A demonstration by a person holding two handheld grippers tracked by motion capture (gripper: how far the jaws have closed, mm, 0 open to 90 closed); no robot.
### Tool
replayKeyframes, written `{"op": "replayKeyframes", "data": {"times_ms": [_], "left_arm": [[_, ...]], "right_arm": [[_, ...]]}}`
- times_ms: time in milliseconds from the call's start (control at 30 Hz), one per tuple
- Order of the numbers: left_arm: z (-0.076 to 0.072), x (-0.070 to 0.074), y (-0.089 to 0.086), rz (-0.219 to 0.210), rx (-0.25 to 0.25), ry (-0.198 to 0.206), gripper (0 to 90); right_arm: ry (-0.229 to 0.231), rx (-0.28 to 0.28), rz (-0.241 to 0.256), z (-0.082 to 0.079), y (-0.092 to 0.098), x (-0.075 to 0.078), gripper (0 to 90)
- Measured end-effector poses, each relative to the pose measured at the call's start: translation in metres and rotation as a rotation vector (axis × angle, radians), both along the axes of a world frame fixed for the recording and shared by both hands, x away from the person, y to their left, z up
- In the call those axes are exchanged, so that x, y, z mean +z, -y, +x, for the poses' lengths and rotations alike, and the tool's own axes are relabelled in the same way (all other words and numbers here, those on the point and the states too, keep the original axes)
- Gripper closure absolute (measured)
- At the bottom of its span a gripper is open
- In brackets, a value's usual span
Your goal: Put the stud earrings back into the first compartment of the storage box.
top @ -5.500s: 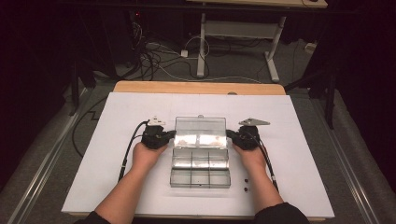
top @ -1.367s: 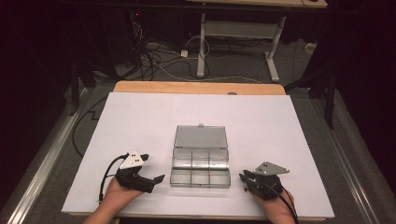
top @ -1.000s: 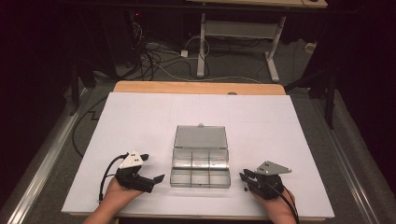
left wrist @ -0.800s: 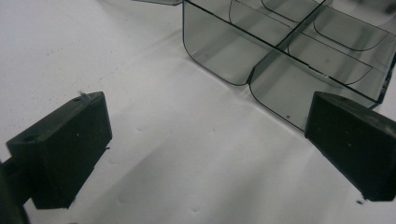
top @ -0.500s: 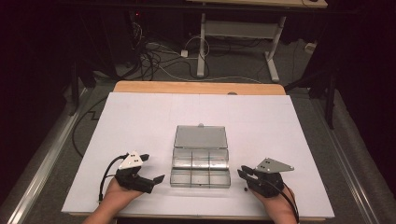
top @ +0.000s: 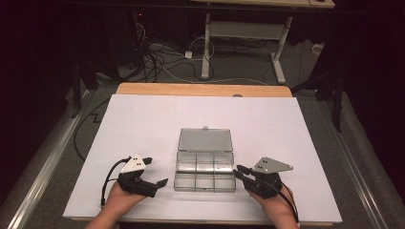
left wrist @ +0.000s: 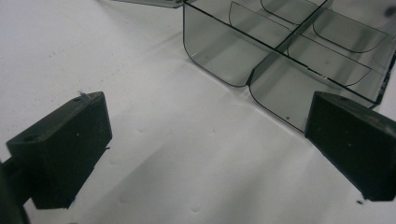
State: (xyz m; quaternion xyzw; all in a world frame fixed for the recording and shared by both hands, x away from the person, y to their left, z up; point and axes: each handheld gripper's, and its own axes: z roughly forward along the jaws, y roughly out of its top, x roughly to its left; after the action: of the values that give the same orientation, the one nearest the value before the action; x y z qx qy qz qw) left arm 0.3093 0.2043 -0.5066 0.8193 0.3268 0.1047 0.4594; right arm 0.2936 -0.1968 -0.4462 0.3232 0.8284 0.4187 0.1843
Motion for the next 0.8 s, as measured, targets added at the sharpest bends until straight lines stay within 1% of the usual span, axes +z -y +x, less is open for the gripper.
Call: {"op": "replayKeyframes", "data": {"times_ms": [133, 267, 600, 800], "left_arm": [[0.0, 0.0, 0.0, -0.001, 0.003, -0.002, 0.1], [0.0, 0.0, 0.0, -0.002, 0.002, -0.001, 0.1], [0.0, 0.0, 0.0, 0.003, 0.003, 0.003, 0.1], [0.0, 0.0, 0.0, 0.002, -0.003, 0.005, 0.1]], "right_arm": [[-0.002, 0.036, -0.006, 0.004, -0.016, 0.001, 75.6], [-0.018, 0.067, -0.02, 0.009, -0.03, -0.003, 75.7], [-0.048, 0.122, -0.042, 0.017, -0.056, -0.005, 75.6], [-0.046, 0.145, -0.053, 0.021, -0.071, -0.002, 75.6]]}}
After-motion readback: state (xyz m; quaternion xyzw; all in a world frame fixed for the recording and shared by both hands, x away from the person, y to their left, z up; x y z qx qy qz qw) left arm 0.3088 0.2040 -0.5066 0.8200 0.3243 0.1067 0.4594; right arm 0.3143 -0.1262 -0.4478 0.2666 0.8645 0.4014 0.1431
